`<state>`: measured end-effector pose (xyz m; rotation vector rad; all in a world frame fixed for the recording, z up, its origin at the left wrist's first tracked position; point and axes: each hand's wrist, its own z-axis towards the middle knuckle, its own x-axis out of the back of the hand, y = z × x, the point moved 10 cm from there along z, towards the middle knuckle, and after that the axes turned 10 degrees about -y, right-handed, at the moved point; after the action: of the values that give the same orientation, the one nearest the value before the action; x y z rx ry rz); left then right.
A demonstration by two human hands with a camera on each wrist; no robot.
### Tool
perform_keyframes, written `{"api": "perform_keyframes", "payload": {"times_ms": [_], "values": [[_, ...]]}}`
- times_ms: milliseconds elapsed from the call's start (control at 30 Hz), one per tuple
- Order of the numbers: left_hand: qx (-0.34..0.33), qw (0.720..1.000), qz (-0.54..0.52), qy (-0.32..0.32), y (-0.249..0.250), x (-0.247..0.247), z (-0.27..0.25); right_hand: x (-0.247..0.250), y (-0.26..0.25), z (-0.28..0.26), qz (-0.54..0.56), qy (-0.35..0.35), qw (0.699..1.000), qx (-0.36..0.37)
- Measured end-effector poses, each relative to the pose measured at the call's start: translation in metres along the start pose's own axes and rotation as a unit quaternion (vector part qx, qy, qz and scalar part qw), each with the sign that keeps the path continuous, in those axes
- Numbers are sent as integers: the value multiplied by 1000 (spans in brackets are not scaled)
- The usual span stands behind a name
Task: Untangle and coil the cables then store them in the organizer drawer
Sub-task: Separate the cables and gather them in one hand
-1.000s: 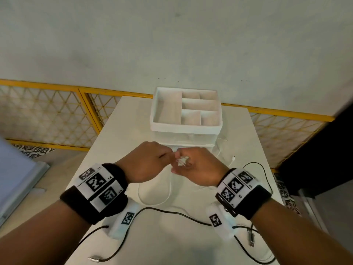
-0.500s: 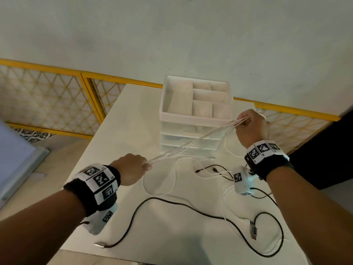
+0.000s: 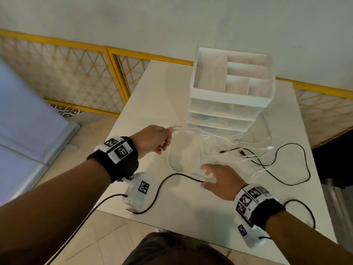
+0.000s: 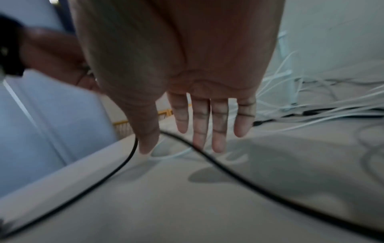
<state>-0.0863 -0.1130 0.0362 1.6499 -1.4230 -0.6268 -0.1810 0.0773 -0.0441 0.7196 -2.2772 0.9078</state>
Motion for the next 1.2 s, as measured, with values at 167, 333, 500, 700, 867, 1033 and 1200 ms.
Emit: {"api": "perform_keyframes", "payload": {"times_ms": [167, 333, 500, 700, 867, 1033, 1200], "values": [[-42, 999, -9, 14, 11, 0, -11, -7, -40, 13, 41, -9, 997, 66], [-78, 996, 33, 25, 15, -7, -11, 88, -75, -24, 126, 142, 967, 171], [-123, 992, -23, 24, 29, -23, -4, 175, -68, -66, 248, 290, 906, 183], [-104, 993, 3, 63, 22, -12, 7, 218, -10, -103, 464, 391, 782, 143], [-88, 987, -108, 75, 43, -3, 3, 212, -1, -110, 636, 324, 674, 192], [-182, 964, -167, -100, 117, -82, 2, 209, -45, -96, 705, 225, 607, 290], [-183, 967, -110, -139, 121, -135, 10, 245, -41, -113, 715, 273, 558, 321]]}}
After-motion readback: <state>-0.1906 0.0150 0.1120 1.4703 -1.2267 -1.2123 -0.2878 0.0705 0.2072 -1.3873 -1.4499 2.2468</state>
